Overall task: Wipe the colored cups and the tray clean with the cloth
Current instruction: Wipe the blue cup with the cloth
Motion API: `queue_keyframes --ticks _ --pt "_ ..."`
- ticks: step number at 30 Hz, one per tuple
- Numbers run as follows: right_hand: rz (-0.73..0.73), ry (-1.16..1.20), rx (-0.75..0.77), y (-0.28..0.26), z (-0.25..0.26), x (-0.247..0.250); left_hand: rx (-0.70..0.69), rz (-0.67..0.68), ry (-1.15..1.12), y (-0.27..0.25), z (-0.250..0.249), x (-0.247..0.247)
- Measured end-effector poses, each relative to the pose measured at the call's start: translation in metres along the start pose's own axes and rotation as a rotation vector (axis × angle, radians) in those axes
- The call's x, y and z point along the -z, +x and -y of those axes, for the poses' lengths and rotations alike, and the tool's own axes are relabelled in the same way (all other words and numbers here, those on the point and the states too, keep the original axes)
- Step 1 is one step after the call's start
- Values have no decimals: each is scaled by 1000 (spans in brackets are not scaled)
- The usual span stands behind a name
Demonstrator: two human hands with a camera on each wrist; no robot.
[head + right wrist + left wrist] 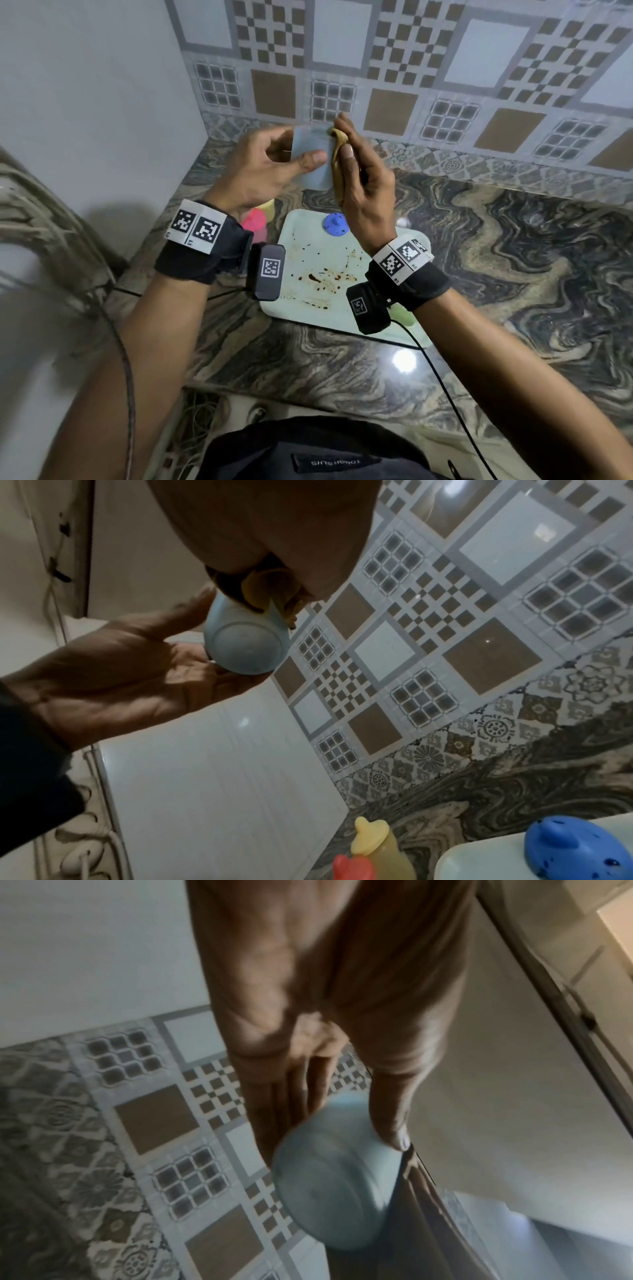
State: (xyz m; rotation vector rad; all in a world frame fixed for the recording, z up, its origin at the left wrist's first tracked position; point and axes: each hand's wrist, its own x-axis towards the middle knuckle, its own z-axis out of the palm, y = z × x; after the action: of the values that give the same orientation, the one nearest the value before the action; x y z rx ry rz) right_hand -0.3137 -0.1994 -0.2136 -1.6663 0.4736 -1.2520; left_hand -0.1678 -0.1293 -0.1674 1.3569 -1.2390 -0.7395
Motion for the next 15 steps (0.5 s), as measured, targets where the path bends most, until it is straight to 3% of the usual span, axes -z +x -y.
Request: queue_keyframes --ticks 3,6,11,15 --pt "19 39 -46 -2 0 -17 96 54 -120 -12 9 21" --pt "22 64 -86 -5 -1 -30 153 85 -70 -19 14 31" --pt "124 50 -198 -4 -16 -37 197 -103 -10 -27 34 41" --pt "79 94 -300 6 -34 -25 298 -266 -58 -37 65 38"
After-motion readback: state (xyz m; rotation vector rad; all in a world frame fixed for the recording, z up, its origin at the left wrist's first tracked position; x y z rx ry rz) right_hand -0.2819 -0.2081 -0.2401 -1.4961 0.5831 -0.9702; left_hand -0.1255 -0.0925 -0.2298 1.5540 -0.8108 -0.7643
